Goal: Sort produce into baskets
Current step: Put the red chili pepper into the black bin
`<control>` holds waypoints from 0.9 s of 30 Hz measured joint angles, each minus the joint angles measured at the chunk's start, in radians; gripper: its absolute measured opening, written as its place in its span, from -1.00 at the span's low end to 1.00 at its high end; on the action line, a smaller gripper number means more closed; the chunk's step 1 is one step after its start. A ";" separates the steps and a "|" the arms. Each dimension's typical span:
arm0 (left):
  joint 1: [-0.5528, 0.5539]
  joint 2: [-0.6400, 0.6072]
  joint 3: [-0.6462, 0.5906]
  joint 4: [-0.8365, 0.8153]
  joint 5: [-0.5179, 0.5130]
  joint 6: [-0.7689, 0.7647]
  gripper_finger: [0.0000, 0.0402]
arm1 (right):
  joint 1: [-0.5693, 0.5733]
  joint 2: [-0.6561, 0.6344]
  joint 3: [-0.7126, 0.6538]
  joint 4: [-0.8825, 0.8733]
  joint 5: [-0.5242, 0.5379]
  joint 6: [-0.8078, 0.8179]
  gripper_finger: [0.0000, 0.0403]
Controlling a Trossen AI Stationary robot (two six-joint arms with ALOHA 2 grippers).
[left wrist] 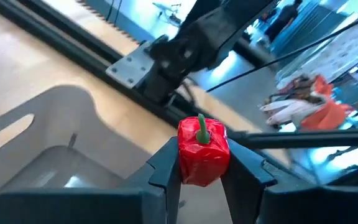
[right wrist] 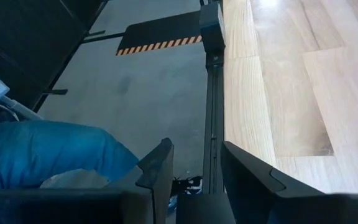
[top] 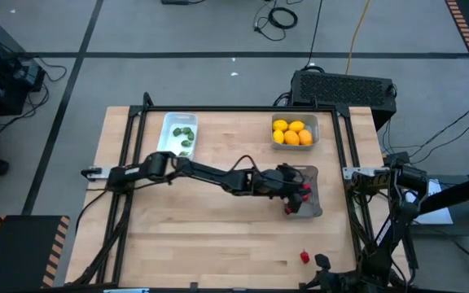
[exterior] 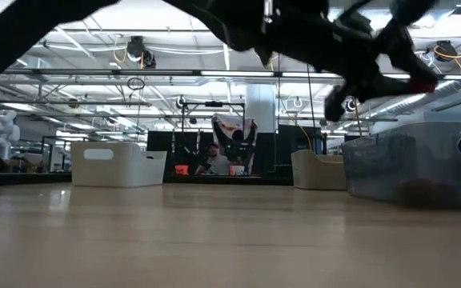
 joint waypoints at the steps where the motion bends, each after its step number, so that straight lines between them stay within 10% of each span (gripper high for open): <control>1: 0.000 0.021 0.016 -0.002 -0.005 0.009 -0.50 | 0.001 0.000 0.000 0.000 0.000 -0.002 -0.38; 27: -0.010 -0.057 0.046 -0.072 -0.008 0.283 0.28 | 0.006 0.001 0.000 -0.001 0.003 -0.047 -0.38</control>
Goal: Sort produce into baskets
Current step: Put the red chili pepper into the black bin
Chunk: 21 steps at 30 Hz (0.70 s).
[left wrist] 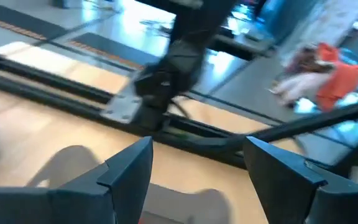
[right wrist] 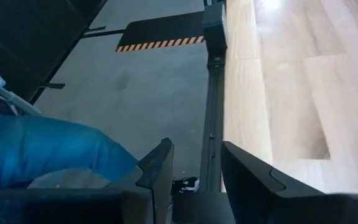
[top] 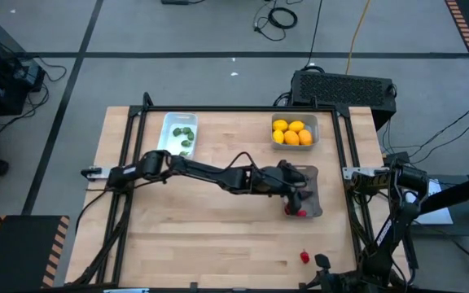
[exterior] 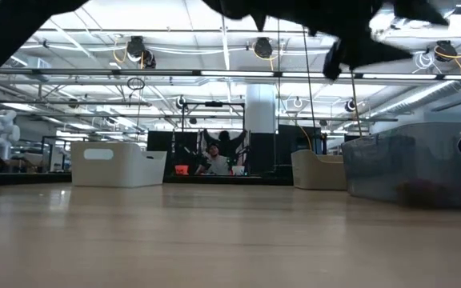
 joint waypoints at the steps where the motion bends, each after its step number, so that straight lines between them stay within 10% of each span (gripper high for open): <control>1: -0.001 -0.012 0.000 -0.011 0.026 0.000 0.28 | 0.001 0.000 0.000 0.001 -0.002 0.005 -0.38; 21: -0.244 -0.069 0.000 -0.113 0.054 0.151 0.26 | 0.048 0.000 0.002 0.078 -0.084 0.114 -0.38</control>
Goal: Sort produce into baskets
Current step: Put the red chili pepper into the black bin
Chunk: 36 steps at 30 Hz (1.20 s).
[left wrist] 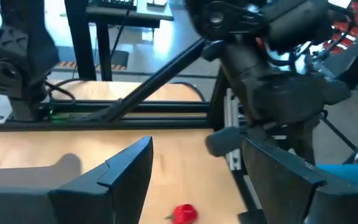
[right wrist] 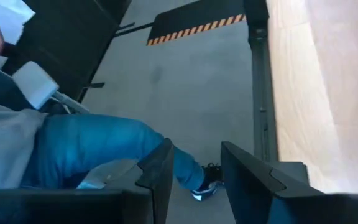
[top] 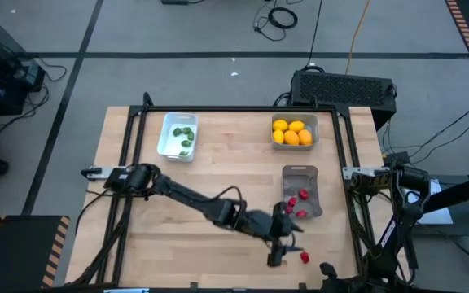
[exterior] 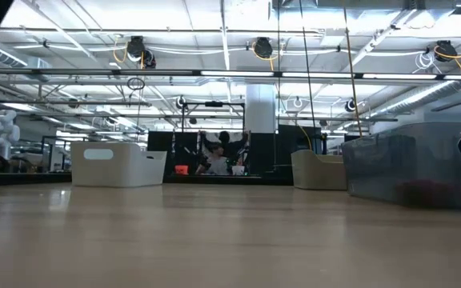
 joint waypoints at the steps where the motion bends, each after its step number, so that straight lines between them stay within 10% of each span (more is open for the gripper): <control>1: -0.016 0.003 0.000 0.006 -0.024 0.000 0.26 | 0.000 0.000 0.003 0.002 0.000 0.000 -0.38; 17: -0.215 0.304 0.036 0.510 -0.204 0.081 0.26 | 0.051 0.000 0.016 0.178 -0.011 -0.037 -0.38; 26: -0.204 0.591 0.330 0.500 -0.227 0.271 0.26 | 0.046 0.000 0.017 0.175 -0.028 0.013 -0.38; 36: -0.100 0.608 0.410 0.297 -0.116 0.264 0.26 | -0.002 0.000 0.017 0.122 -0.061 0.004 -0.38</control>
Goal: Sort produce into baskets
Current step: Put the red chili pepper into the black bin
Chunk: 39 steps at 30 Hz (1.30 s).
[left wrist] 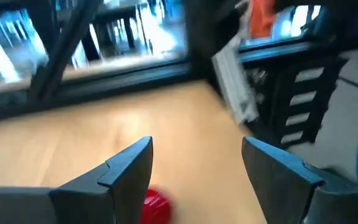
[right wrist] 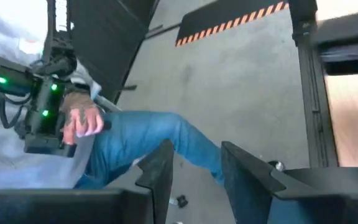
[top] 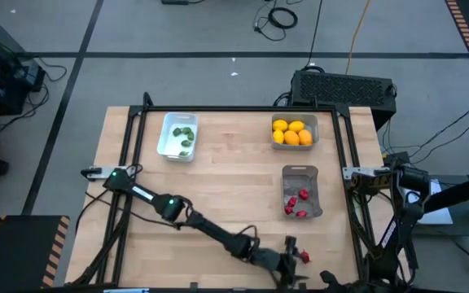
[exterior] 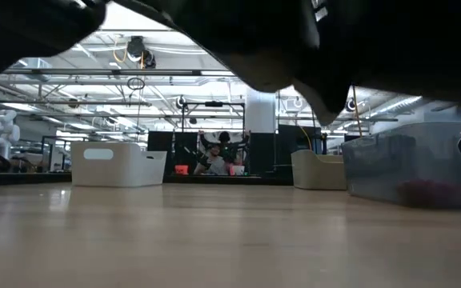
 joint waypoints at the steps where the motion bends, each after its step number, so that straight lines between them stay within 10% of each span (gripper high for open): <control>1: 0.013 -0.001 0.002 -0.029 0.017 -0.022 0.26 | -0.009 0.000 0.000 -0.006 -0.018 -0.008 -0.38; 25: 0.081 0.000 0.004 -0.193 0.186 -0.026 0.25 | -0.145 0.000 0.000 -0.079 -0.151 -0.178 -0.38; 39: 0.075 -0.003 0.004 -0.227 0.193 -0.085 -0.14 | -0.149 0.000 0.000 -0.079 -0.151 -0.175 -0.38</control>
